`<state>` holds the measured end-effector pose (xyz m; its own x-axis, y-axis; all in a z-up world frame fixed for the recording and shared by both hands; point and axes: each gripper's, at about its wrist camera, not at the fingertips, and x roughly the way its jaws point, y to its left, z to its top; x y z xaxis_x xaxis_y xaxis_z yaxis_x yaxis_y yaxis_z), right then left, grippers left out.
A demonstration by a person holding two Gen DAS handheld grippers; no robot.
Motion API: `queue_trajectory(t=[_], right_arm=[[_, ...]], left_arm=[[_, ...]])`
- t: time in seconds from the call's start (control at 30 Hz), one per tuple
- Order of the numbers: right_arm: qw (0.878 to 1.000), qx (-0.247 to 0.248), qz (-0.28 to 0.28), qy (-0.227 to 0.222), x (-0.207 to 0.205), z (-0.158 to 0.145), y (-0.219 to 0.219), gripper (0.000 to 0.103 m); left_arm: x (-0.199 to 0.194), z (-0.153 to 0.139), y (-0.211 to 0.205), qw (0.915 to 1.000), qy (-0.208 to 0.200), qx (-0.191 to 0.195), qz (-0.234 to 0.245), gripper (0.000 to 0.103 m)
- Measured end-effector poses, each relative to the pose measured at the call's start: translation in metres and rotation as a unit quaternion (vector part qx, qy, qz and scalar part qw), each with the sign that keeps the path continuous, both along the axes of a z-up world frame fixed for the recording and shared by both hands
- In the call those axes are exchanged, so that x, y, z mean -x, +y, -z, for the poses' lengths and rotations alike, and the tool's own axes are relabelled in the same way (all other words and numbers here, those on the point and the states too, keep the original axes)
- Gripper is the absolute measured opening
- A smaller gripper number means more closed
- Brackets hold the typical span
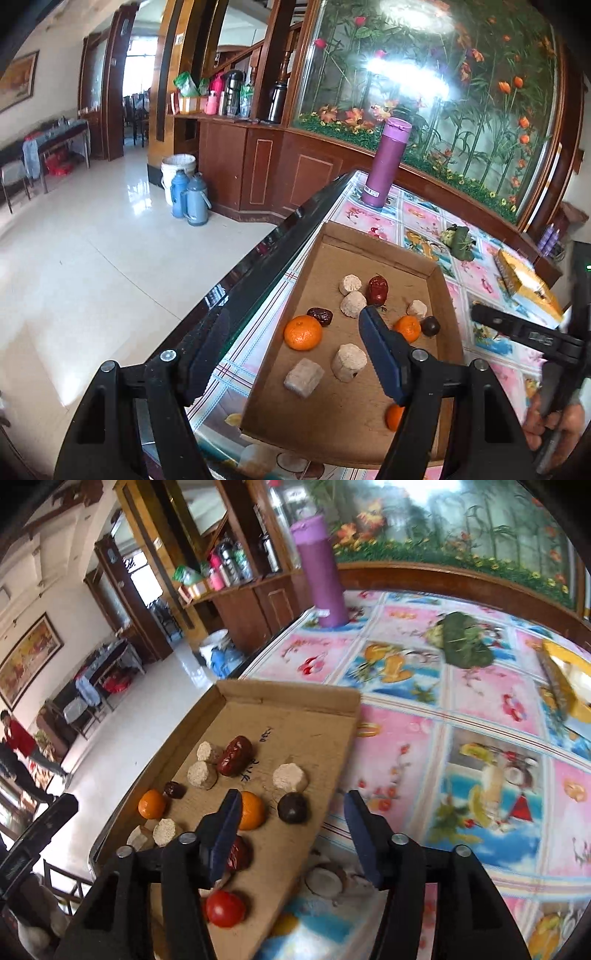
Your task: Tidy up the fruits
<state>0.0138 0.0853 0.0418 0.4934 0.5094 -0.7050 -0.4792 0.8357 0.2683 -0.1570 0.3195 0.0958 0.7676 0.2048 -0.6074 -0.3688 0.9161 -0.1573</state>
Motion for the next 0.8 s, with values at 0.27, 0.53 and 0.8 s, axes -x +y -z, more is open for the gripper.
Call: queue_trajectory(t=[0.27, 0.53, 0.8], right_arm=[[0.993, -0.003, 0.091, -0.071, 0.060, -0.014, -0.065, 0.083], [0.986, 0.022, 0.118, -0.114, 0.093, -0.012, -0.088, 0.088], [0.986, 0.004, 0.131, -0.098, 0.104, -0.008, -0.111, 0.088]], left_arm=[[0.002, -0.020, -0.061, 0.9917, -0.008, -0.121, -0.043, 0.097], [0.003, -0.028, -0.109, 0.9901, -0.002, -0.140, -0.009, 0.098], [0.004, -0.031, -0.148, 0.9866, 0.002, -0.161, 0.024, 0.098]])
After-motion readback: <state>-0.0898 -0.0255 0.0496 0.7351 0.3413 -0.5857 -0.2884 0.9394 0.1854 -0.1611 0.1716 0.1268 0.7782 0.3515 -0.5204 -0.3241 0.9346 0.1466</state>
